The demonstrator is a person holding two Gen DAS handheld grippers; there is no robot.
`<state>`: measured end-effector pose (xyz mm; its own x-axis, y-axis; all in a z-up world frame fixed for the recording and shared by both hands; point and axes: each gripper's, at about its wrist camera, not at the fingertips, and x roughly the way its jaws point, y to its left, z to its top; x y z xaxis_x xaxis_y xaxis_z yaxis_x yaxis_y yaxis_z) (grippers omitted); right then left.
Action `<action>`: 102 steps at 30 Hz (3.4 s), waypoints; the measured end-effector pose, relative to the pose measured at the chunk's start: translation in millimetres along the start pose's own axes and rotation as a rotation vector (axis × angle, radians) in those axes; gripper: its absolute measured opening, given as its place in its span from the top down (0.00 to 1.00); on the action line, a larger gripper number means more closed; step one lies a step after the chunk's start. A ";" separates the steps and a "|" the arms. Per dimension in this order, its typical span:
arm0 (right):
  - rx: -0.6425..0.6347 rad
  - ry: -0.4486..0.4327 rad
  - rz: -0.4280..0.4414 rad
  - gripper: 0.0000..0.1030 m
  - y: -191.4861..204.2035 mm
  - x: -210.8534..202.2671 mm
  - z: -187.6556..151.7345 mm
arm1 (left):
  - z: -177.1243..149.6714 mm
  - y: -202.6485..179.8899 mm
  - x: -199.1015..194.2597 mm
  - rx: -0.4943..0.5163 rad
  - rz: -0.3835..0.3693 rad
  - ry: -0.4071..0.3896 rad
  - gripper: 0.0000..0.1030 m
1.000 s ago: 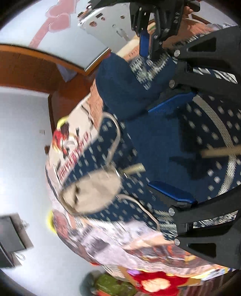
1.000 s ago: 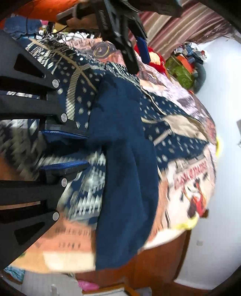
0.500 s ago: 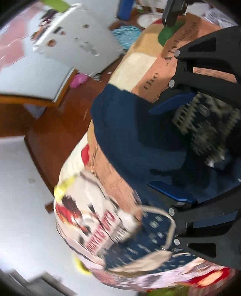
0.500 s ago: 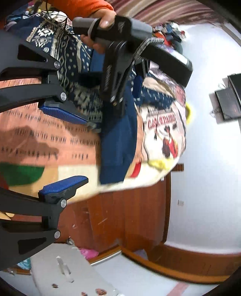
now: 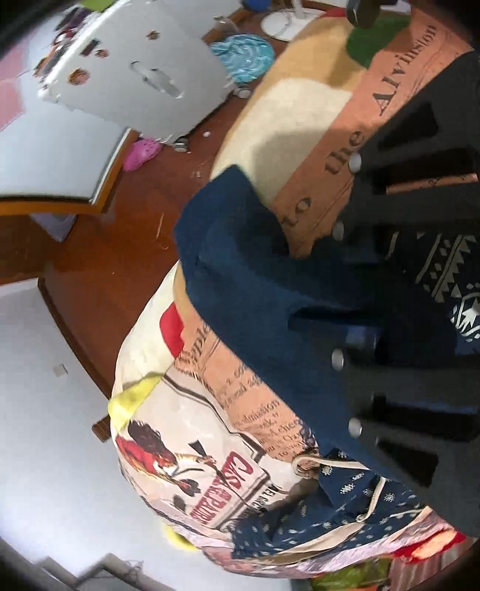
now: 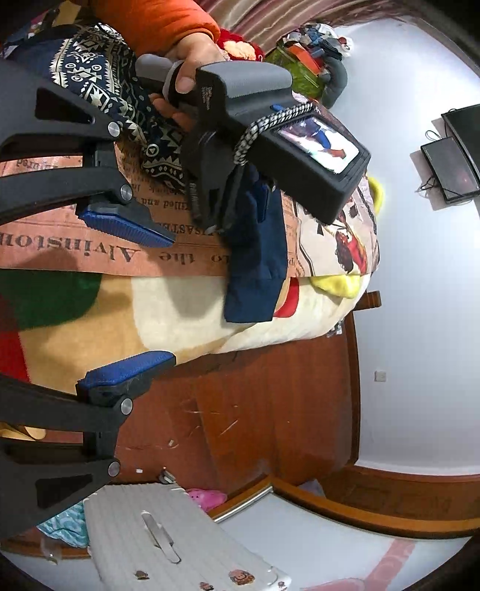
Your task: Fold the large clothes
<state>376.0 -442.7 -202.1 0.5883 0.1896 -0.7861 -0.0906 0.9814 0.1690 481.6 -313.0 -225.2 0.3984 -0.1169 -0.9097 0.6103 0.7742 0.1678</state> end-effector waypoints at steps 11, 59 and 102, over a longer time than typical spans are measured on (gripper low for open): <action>-0.030 -0.004 0.029 0.46 21.9 5.7 10.7 | -27.9 75.8 -85.8 -0.226 -0.092 -0.147 0.95; -0.372 0.217 0.052 0.46 193.7 115.0 11.8 | -418.0 323.3 -104.6 -0.959 -0.002 -0.058 0.34; -0.152 0.190 0.248 0.45 292.4 279.3 247.8 | -141.1 429.0 20.3 -0.713 0.036 -0.113 0.34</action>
<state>713.0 -109.8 -225.0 0.3745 0.4107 -0.8313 -0.3392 0.8951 0.2894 654.9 104.5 -225.2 0.5020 -0.1170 -0.8569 0.0151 0.9918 -0.1266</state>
